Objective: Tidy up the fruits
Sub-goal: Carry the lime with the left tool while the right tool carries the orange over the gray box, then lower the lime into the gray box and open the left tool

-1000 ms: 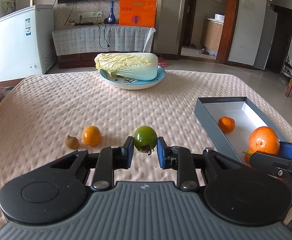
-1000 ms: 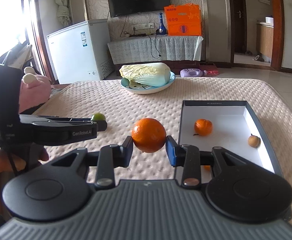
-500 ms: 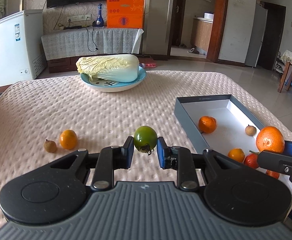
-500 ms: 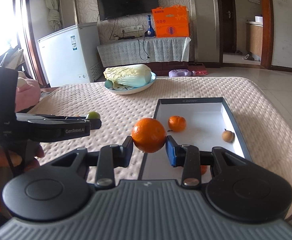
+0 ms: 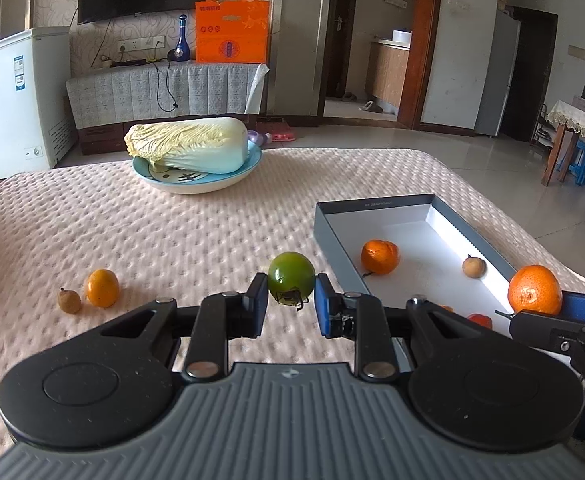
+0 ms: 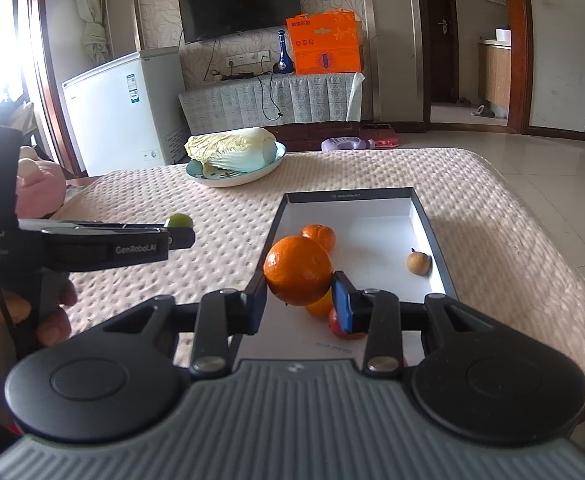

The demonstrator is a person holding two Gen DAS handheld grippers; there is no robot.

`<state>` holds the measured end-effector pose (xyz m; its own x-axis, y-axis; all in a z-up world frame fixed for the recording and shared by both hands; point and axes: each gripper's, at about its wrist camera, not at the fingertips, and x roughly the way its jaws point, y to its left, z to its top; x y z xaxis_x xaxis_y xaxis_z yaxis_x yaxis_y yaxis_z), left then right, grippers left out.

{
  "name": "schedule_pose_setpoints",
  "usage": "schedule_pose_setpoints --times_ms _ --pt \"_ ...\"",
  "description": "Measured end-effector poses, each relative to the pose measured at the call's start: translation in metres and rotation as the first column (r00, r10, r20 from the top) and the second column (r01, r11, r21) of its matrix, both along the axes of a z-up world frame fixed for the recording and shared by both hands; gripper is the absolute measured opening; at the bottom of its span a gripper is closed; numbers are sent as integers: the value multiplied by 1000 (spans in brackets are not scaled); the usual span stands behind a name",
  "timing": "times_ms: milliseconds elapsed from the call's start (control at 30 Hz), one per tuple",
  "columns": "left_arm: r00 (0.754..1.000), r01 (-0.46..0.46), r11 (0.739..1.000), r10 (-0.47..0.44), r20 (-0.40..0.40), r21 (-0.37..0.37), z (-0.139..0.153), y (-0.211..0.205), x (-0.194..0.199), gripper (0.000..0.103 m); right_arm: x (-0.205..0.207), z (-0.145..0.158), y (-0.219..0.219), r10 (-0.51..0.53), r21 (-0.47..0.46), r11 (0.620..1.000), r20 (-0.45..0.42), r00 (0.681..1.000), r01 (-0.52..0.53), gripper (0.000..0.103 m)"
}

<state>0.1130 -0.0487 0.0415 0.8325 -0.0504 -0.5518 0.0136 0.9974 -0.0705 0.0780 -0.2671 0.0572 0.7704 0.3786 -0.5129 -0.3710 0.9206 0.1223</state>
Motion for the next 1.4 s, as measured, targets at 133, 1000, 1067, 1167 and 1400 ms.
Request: schedule_pose_setpoints --times_ms 133,1000,1067,1167,1400 --pt "1000 9 1000 -9 4 -3 1 -5 1 29 1 -1 -8 -18 -5 1000 -3 1000 18 39" --pt "991 128 992 -128 26 4 -4 -61 15 29 4 1 -38 -88 5 996 -29 996 88 39" --pt "989 145 989 -145 26 5 -6 -68 19 29 5 -1 -36 -72 -8 997 -42 997 72 39" --pt "986 167 986 -167 29 4 -8 -76 25 29 6 -5 -32 -57 -29 998 -58 997 55 39" --pt "979 202 979 -202 13 7 -18 -95 41 29 7 -10 -28 -32 -60 998 -80 996 28 39"
